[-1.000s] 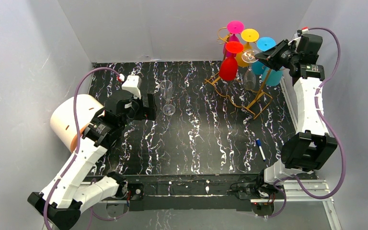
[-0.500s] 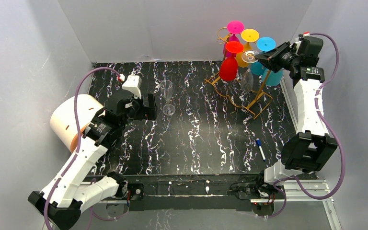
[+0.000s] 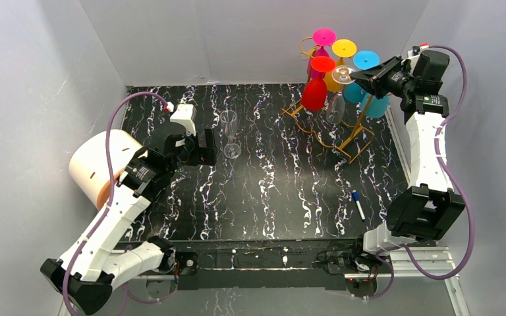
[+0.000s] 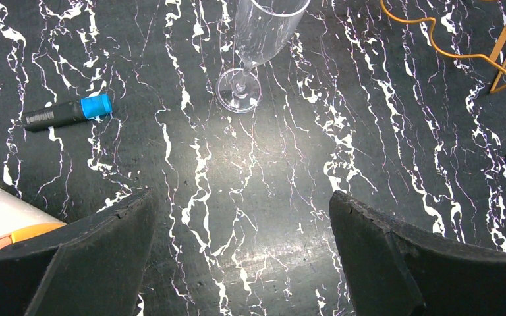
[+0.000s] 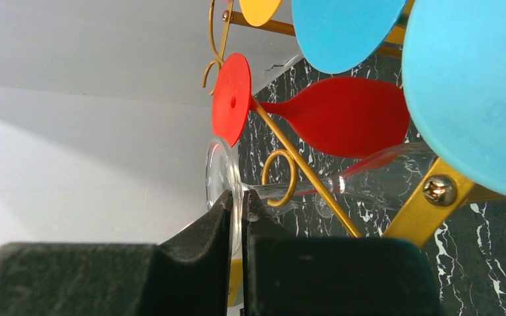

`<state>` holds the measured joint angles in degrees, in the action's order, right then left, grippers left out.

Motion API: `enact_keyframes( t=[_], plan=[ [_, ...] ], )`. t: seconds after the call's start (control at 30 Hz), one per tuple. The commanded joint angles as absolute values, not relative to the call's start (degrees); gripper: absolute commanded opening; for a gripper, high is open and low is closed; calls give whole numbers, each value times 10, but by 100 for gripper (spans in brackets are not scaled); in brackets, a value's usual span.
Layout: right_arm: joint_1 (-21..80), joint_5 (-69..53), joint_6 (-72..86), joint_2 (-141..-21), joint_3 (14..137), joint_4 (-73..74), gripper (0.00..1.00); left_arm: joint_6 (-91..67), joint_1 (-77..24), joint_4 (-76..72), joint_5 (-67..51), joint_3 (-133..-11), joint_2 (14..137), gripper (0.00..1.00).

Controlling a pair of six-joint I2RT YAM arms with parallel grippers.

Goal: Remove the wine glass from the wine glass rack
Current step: Pick up the wine glass from the wine rack, then place the wine glass at the center of the board.

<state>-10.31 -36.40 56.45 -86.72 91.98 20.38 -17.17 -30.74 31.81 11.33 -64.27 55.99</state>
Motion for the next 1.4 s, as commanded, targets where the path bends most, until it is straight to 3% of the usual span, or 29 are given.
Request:
enact_keyframes(
  t=[0.0,0.53,0.9,1.1,1.37],
  plan=[
    [-107,-394,576,-842,917,160,1,-176,-305,329,116,-663,554,98],
    [-107,-504,545,-798,873,66,1,-191,-305,329,131,-664,549,98],
    [-91,-566,457,-763,839,123,1,-209,-305,321,97,-677,562,98],
    [-25,-533,390,-750,832,194,1,-210,-305,306,41,-683,573,98],
    [140,-394,352,-701,758,183,1,-243,-305,250,-75,-664,557,98]
  ],
)
